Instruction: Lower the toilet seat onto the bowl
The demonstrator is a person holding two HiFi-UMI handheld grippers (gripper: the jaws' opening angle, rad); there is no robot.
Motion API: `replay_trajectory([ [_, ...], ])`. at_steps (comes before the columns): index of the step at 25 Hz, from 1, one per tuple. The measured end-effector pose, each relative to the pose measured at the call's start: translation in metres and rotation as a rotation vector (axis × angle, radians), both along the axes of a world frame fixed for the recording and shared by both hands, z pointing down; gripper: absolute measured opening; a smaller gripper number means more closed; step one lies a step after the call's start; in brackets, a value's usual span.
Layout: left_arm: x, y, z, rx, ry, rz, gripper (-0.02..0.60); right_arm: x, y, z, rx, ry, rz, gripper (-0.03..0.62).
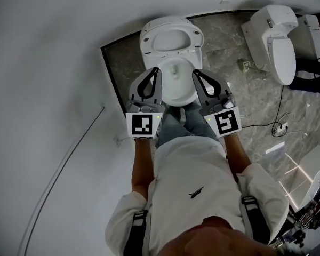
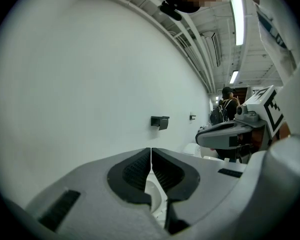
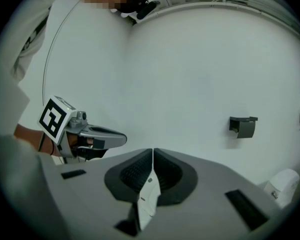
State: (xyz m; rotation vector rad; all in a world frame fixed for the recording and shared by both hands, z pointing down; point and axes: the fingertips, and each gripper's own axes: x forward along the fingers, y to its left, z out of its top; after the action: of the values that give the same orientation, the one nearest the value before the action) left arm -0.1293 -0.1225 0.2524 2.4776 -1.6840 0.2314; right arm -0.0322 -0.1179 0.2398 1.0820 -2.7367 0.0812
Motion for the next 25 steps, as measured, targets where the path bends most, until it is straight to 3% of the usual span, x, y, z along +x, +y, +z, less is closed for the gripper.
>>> replay_trajectory([
  [4, 0.009, -0.007, 0.012, 0.002, -0.026, 0.012, 0.031, 0.001, -0.009, 0.013, -0.001, -0.001, -0.018, 0.031],
  [8, 0.014, -0.016, 0.024, -0.017, 0.002, -0.012, 0.031, 0.006, -0.020, 0.025, -0.012, 0.002, -0.021, 0.031],
  [25, 0.008, -0.056, 0.078, -0.009, -0.086, 0.008, 0.031, -0.003, -0.065, 0.081, 0.027, 0.069, -0.040, 0.031],
])
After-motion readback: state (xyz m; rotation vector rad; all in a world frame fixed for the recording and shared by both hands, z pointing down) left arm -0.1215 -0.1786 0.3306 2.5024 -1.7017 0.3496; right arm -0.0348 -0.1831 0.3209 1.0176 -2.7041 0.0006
